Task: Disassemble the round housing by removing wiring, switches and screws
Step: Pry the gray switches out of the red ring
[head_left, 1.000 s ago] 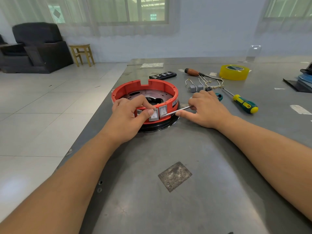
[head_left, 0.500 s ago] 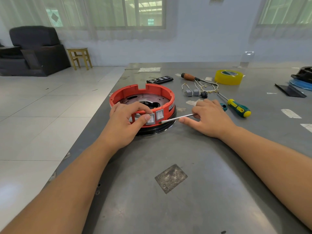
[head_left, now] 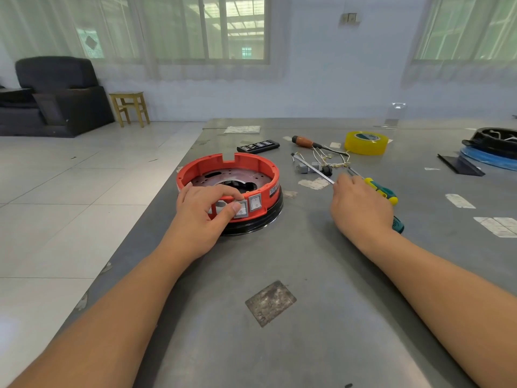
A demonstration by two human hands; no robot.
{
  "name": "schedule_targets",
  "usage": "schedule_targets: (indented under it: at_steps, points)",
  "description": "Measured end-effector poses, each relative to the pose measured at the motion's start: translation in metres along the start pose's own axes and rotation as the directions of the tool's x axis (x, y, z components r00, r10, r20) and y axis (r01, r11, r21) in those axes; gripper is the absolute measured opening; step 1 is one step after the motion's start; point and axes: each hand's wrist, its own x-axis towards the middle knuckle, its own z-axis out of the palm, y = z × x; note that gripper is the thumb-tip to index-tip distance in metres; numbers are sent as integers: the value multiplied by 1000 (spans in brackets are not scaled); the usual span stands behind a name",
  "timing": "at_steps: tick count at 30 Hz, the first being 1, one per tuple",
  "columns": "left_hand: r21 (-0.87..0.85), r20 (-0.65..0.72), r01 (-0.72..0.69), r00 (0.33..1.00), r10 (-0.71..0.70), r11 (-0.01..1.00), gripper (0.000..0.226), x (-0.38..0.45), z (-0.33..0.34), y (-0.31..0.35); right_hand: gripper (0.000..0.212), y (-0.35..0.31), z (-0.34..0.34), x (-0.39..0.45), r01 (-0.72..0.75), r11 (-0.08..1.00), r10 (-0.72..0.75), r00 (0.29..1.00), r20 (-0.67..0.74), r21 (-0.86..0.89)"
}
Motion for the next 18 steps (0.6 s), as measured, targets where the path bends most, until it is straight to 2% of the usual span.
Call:
schedule_targets:
  at_steps: [6,12,15,18]
  points:
    - [10,-18,-7,1000,7,1000,18,0,2,-1,23,2,-3,-1,71,983,-50,990,129,-167]
    - [-11,-22,-13,1000,12,1000,21,1,3,-2,32,0,-5,-5,104,980,-74,982,172,-172]
    - [-41,-29,-11,1000,10,999,21,0,3,-4,42,-9,-9,-11,180,976,-174,983,53,-121]
    - [-44,-34,14,999,-16,999,18,0,4,-6,49,-34,-15,-24,410,910,-400,907,-134,60]
